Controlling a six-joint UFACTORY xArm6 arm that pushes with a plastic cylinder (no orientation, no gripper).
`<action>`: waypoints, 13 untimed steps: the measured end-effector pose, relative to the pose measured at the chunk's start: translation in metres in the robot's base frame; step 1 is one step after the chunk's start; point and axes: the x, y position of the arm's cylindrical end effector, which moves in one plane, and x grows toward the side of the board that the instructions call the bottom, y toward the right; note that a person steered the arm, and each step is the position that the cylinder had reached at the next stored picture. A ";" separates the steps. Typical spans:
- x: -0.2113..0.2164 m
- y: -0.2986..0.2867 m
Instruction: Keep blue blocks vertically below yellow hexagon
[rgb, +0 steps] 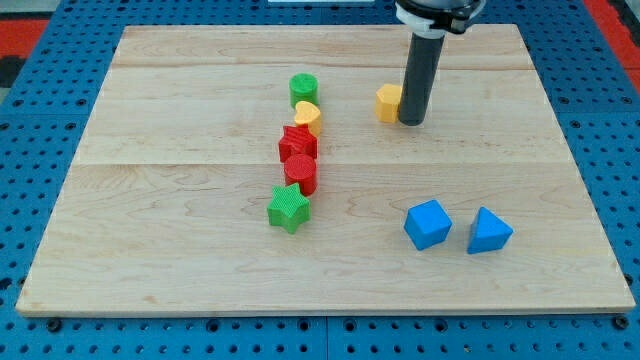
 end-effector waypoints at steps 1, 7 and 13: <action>0.039 0.017; 0.208 0.004; 0.123 0.011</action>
